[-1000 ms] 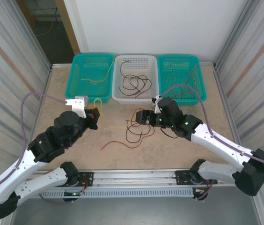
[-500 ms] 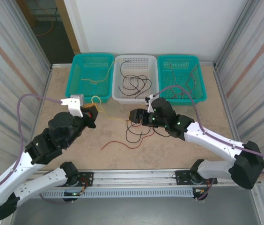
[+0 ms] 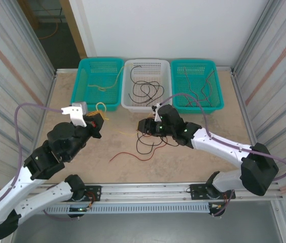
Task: Untangle the cables
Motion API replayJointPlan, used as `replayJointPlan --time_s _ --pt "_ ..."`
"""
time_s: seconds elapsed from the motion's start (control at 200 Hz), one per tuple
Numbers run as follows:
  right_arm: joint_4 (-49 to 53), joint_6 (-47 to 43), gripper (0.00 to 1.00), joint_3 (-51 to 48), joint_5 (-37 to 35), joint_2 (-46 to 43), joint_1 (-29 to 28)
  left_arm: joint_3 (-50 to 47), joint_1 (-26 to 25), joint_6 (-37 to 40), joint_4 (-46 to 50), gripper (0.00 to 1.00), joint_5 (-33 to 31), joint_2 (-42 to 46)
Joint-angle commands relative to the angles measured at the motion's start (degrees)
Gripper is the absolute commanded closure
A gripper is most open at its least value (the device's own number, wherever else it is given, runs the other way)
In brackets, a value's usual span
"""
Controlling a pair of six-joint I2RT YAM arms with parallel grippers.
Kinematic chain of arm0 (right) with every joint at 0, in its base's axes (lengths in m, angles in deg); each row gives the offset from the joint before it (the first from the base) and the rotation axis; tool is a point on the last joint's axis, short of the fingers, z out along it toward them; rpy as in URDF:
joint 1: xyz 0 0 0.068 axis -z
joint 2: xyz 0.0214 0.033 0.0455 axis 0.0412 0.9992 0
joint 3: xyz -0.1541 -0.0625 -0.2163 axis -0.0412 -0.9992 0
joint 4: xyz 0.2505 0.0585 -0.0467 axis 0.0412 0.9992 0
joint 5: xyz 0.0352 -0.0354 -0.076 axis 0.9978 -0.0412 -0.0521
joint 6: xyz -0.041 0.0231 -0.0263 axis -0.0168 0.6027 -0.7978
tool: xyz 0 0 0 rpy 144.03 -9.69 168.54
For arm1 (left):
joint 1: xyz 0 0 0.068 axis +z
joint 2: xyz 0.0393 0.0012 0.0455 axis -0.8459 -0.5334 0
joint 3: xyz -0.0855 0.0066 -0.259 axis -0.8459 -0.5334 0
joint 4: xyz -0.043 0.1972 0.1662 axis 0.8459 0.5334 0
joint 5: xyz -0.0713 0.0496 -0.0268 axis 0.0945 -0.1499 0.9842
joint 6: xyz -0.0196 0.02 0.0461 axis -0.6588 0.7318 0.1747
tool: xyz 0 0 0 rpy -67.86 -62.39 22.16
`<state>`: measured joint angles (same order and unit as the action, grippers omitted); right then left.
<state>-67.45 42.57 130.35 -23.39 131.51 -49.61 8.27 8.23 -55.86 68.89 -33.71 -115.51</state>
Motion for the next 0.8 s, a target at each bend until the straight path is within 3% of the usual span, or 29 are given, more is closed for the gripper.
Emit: replayJointPlan --time_s 0.0,0.215,0.381,0.571,0.792 --pt "-2.2 0.3 0.76 2.1 1.4 0.3 0.3 0.8 0.5 0.3 -0.8 1.00 -1.4 0.6" --pt "-1.6 -0.2 1.00 2.3 1.6 -1.2 2.4 0.7 0.8 0.3 -1.0 1.00 -1.3 0.5" --pt "3.6 -4.1 1.00 5.4 0.9 -4.0 7.5 0.8 1.2 1.4 0.2 1.00 -1.5 0.2" --pt "12.6 -9.5 1.00 16.5 3.1 -9.3 22.4 0.6 1.5 5.1 6.9 1.00 -6.5 -4.6" --pt "17.3 -10.7 1.00 29.3 7.0 -9.7 35.9 -3.4 1.5 9.1 6.2 1.00 3.7 -11.4"
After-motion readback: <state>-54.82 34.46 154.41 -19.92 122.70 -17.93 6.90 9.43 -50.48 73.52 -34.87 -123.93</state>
